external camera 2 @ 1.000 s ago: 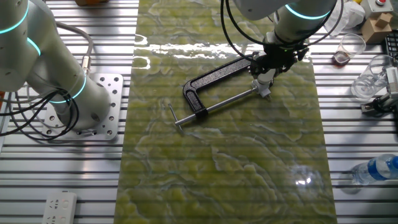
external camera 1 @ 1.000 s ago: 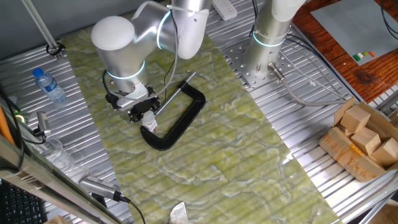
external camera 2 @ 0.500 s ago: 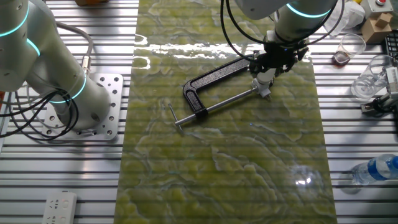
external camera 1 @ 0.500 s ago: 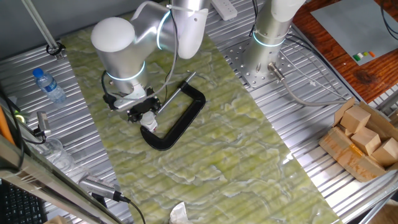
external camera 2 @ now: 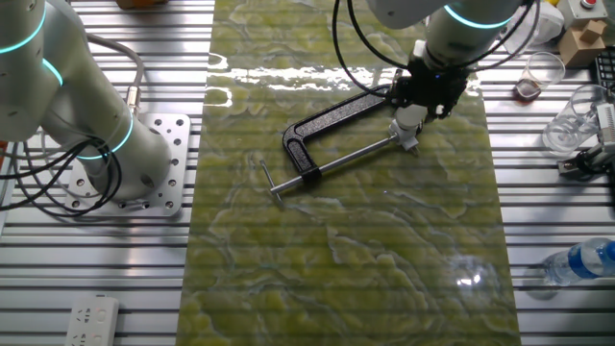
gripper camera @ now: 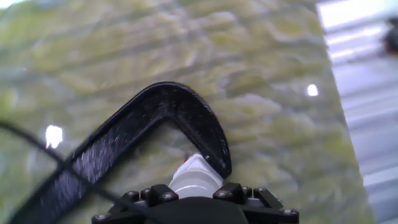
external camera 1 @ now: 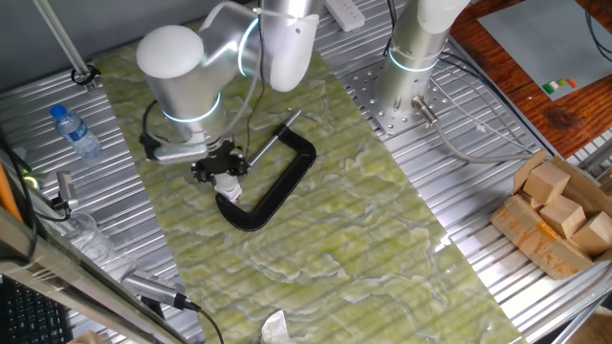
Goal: Take out the light bulb by rotating it
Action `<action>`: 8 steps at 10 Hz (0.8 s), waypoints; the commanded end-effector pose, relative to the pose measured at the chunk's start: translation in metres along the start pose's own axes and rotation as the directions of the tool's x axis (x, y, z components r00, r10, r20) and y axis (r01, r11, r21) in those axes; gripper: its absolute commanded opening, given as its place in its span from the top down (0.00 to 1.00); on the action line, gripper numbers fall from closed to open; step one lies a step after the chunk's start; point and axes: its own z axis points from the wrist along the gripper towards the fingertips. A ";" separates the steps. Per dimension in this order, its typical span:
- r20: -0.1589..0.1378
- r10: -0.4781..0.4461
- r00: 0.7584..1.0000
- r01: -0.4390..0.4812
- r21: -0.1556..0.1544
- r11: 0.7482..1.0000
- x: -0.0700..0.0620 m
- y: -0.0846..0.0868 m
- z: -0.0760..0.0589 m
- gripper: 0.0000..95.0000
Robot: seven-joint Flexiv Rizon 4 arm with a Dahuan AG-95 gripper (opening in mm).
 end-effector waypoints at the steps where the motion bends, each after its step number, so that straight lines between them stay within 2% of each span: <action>1: 0.023 0.431 0.902 -0.430 -0.025 0.902 0.000 -0.001 0.000 0.40; 4: 0.028 0.542 0.840 -0.541 -0.040 0.840 0.000 -0.001 0.001 0.40; 8: 0.029 0.615 0.788 -0.614 -0.042 0.788 0.000 -0.001 0.002 0.40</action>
